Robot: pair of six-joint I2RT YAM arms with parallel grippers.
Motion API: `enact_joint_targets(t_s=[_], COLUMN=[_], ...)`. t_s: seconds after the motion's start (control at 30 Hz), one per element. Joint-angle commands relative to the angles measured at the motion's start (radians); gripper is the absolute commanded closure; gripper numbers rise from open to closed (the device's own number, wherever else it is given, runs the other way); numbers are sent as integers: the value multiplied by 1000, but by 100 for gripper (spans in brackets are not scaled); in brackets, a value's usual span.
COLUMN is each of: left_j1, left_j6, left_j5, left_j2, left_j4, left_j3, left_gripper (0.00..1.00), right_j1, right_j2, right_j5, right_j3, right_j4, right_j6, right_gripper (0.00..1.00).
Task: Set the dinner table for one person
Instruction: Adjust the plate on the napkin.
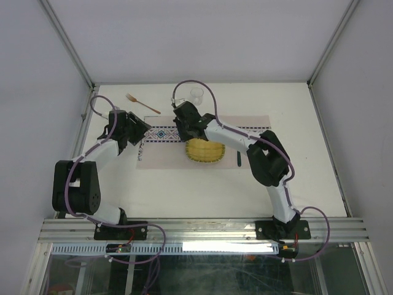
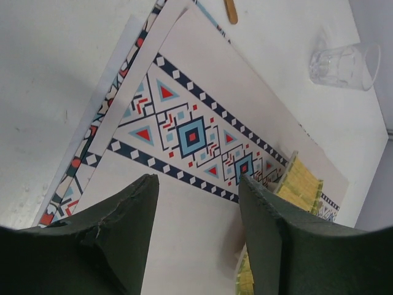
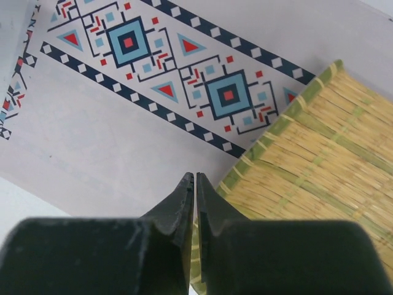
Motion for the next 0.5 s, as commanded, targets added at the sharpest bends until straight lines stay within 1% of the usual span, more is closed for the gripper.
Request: enact_joint_targets(t_s=[0.0,0.2,0.47], left_j1=[-24,-62,-95], left_j6=[-37,-54,-54], left_j5=[-1,-30,-66], left_j2=[-44,-34,1], left_j4=[100,140,170], left_j3=[-67,-112,-133], left_gripper=[44,44,44], right_j1=[27,45,57], right_j2=[53,109,122], right_j5=[8,33,52], right_j3=[94,155,153], right_j4=[-29,-75,-99], right_j6=[-18,-30,-30], right_gripper=[93,94,95])
